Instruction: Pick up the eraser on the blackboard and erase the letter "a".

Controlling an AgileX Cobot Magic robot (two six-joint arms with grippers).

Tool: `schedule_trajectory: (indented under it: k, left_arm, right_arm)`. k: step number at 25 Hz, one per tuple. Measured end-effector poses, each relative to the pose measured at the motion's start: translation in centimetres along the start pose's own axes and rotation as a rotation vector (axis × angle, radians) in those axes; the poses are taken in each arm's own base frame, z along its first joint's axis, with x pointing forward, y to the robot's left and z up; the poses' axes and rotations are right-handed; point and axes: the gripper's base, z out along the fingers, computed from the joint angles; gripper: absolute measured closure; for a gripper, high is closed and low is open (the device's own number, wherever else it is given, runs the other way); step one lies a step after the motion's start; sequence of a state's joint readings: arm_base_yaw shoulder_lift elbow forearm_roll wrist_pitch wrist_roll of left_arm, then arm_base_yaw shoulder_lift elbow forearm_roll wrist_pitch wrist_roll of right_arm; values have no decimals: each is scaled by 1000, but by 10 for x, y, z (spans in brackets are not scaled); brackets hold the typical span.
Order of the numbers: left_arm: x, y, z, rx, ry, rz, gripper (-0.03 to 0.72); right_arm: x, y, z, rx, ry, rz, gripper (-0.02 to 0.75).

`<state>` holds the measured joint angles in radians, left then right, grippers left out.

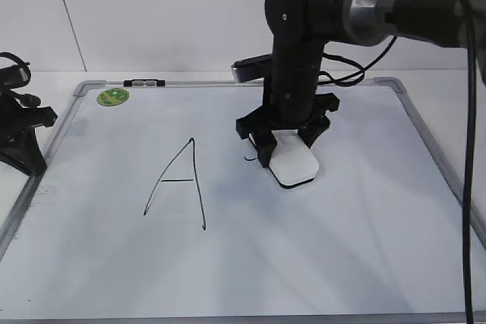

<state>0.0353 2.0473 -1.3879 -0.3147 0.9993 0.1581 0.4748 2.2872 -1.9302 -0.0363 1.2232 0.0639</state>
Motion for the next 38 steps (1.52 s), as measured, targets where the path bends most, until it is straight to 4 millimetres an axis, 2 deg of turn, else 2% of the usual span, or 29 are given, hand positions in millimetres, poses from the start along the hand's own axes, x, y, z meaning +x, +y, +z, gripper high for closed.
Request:
schedule_trajectory:
  k: [5,24,38]
  left_arm:
    - [0,0,0,0,0,0,671]
    - [0,0,0,0,2,0,671]
    - [0,0,0,0,3,0,671]
  right_arm:
    - [0,-19,1,3,1,47,197]
    - [-1,-18,0,-74,3,31,197]
    - [4,42,-2,-101,5,-101,197]
